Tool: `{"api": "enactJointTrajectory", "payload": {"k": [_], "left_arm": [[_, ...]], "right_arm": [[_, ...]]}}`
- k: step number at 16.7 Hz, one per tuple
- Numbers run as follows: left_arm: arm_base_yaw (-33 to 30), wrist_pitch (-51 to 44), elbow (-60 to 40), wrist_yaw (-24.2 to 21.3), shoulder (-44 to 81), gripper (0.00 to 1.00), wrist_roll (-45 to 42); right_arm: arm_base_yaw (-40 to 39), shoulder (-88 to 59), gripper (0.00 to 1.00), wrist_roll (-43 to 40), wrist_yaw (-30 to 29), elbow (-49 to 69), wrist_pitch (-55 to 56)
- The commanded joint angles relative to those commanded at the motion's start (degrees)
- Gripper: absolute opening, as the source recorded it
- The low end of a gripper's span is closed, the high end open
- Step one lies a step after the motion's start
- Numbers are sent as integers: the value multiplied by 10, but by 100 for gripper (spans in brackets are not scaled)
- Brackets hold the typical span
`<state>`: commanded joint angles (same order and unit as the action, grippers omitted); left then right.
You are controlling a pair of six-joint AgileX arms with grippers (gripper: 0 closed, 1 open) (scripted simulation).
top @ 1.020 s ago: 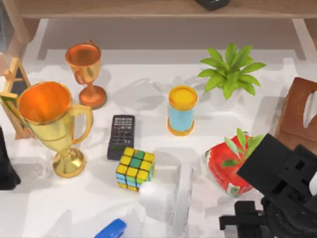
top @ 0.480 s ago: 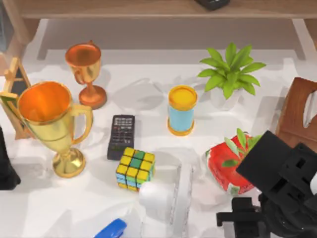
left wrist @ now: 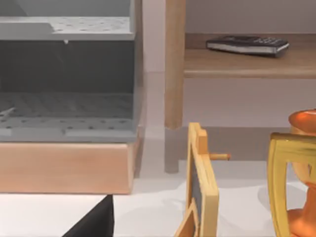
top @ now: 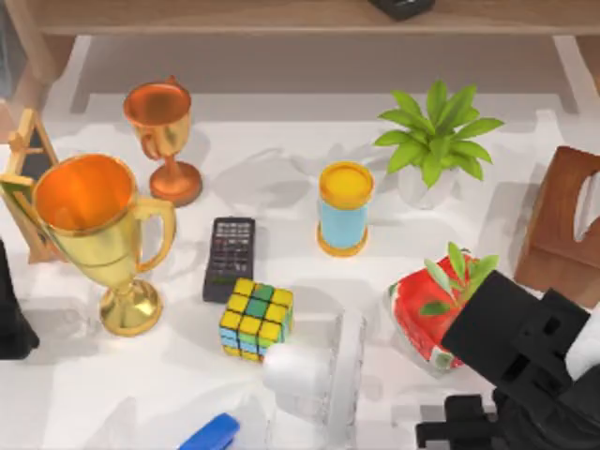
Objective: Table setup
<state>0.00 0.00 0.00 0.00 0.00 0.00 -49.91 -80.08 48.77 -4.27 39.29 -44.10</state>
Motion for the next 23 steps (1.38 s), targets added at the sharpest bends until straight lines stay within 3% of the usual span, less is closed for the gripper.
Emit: {"api": "enactJointTrajectory", "payload": {"k": [6, 19, 23], "left_arm": [[0, 0, 0, 0, 0, 100, 0], [0, 0, 0, 0, 0, 100, 0], [0, 0, 0, 0, 0, 100, 0]], "right_arm": [[0, -6, 0, 0, 1, -6, -1], [0, -6, 98, 0, 1, -6, -1], [0, -6, 100, 0, 1, -6, -1]]}}
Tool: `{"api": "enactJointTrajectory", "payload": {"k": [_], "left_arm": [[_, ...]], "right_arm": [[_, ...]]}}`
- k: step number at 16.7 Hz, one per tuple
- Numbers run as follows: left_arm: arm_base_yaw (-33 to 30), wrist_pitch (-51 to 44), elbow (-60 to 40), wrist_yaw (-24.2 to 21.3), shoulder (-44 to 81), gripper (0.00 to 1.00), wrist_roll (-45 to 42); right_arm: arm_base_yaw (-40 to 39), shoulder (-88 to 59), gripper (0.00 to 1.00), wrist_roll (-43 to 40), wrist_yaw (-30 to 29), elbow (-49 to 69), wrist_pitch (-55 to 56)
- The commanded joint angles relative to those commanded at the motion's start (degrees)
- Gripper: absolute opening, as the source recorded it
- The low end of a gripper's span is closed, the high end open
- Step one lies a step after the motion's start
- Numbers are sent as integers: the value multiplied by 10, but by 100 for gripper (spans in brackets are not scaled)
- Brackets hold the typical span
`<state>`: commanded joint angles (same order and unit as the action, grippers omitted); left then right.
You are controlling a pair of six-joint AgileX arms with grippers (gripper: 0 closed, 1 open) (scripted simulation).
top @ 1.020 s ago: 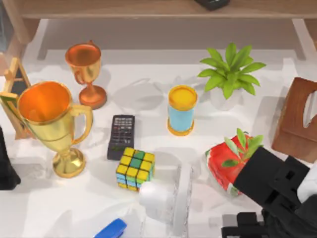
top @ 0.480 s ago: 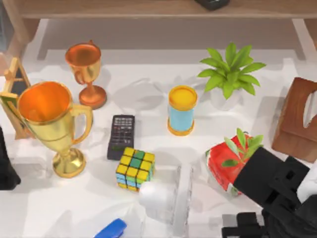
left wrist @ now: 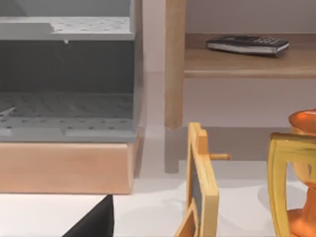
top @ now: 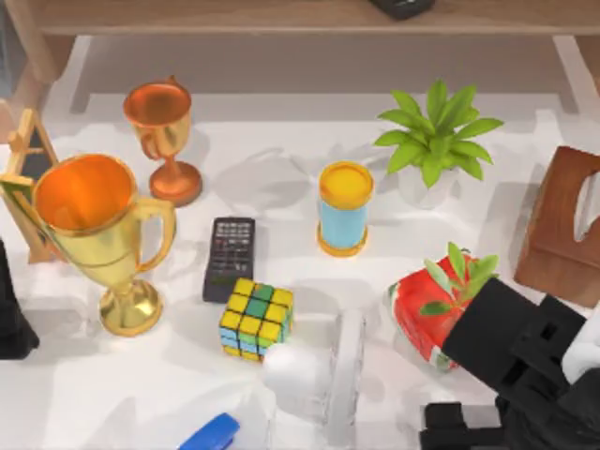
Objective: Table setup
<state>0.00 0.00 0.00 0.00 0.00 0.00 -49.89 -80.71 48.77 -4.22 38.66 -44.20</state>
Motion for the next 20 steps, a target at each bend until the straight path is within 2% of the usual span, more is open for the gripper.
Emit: {"api": "enactJointTrajectory", "payload": {"k": [7, 10, 14, 20], "left_arm": [[0, 0, 0, 0, 0, 100, 0], [0, 0, 0, 0, 0, 100, 0], [0, 0, 0, 0, 0, 100, 0], [0, 0, 0, 0, 0, 100, 0]], "right_arm": [[4, 5, 100, 1, 1, 2, 4], [44, 41, 100, 11, 8, 14, 38], [154, 107, 100, 41, 32, 31, 144], [397, 137, 100, 117, 98, 12, 408]]}}
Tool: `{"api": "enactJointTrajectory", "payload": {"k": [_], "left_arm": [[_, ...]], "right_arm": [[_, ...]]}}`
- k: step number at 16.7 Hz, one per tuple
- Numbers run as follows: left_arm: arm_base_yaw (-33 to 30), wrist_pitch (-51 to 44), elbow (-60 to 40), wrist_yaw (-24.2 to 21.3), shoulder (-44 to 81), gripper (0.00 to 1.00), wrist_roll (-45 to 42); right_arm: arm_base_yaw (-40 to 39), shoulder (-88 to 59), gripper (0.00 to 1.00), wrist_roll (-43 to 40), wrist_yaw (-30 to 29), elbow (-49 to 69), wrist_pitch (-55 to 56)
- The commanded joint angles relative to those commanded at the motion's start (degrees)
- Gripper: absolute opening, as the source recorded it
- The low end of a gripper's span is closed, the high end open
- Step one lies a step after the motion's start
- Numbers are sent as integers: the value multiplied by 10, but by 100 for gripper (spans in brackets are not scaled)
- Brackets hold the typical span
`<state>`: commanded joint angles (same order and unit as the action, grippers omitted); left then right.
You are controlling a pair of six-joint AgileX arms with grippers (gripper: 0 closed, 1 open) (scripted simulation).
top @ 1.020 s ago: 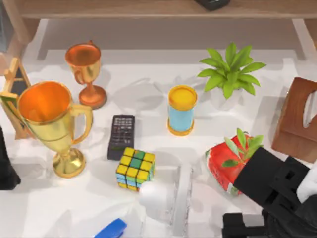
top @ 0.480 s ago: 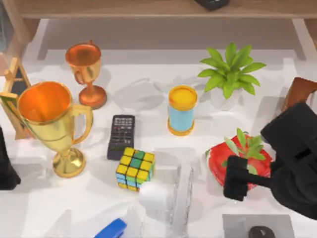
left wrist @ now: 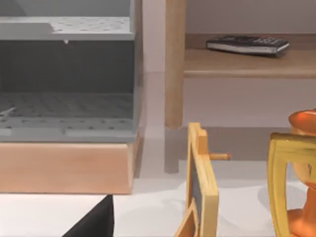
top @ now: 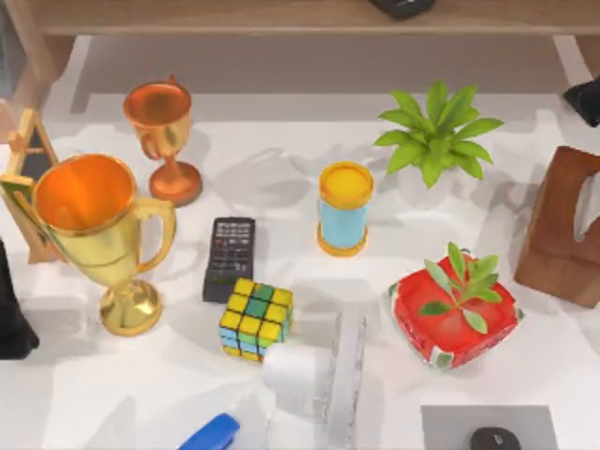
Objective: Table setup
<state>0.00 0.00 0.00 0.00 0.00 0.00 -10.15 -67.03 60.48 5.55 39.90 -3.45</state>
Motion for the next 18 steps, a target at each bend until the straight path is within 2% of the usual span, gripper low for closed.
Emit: {"api": "enactJointTrajectory", "payload": {"k": [6, 10, 14, 18], "left_arm": [[0, 0, 0, 0, 0, 100, 0], [0, 0, 0, 0, 0, 100, 0], [0, 0, 0, 0, 0, 100, 0], [0, 0, 0, 0, 0, 100, 0]], "right_arm": [[265, -67, 100, 99, 94, -57, 327], [413, -154, 100, 167, 168, -100, 542], [509, -265, 100, 229, 244, -135, 727], [541, -384, 100, 277, 312, -152, 861]]}}
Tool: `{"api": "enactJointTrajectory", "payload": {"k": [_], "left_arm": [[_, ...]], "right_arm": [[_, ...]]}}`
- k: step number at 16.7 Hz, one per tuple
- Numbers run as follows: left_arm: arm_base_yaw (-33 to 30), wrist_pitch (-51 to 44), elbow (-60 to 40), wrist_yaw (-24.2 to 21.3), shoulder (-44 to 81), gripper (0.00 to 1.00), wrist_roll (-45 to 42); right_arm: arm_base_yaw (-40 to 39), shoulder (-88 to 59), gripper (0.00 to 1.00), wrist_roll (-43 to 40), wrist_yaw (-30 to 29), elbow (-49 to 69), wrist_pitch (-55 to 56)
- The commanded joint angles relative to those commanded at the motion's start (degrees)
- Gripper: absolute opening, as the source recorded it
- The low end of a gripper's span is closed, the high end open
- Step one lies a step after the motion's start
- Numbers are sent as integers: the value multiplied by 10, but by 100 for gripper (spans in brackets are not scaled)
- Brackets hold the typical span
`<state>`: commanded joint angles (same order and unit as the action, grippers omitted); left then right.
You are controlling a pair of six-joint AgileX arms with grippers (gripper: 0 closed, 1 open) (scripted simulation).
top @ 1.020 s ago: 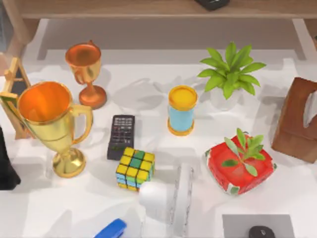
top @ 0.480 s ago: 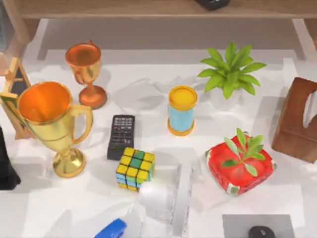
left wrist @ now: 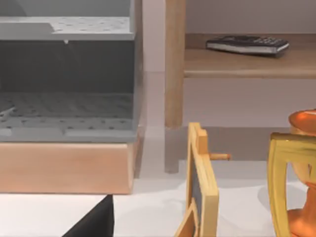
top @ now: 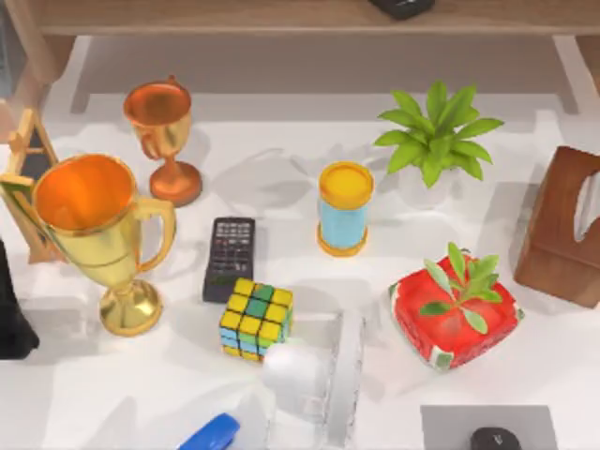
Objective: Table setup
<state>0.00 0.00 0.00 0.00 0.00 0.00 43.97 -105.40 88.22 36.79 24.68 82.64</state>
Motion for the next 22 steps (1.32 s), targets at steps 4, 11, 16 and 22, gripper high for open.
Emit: {"api": "enactJointTrajectory", "payload": {"k": [4, 11, 16, 22], "left_arm": [[0, 0, 0, 0, 0, 100, 0], [0, 0, 0, 0, 0, 100, 0], [0, 0, 0, 0, 0, 100, 0], [0, 0, 0, 0, 0, 100, 0]], "right_arm": [[-5, -79, 100, 27, 42, -1, 70], [-7, -88, 100, 29, 45, 2, 74], [-39, -104, 100, 29, 14, 42, 49], [-41, -105, 85, 29, 12, 45, 48]]}}
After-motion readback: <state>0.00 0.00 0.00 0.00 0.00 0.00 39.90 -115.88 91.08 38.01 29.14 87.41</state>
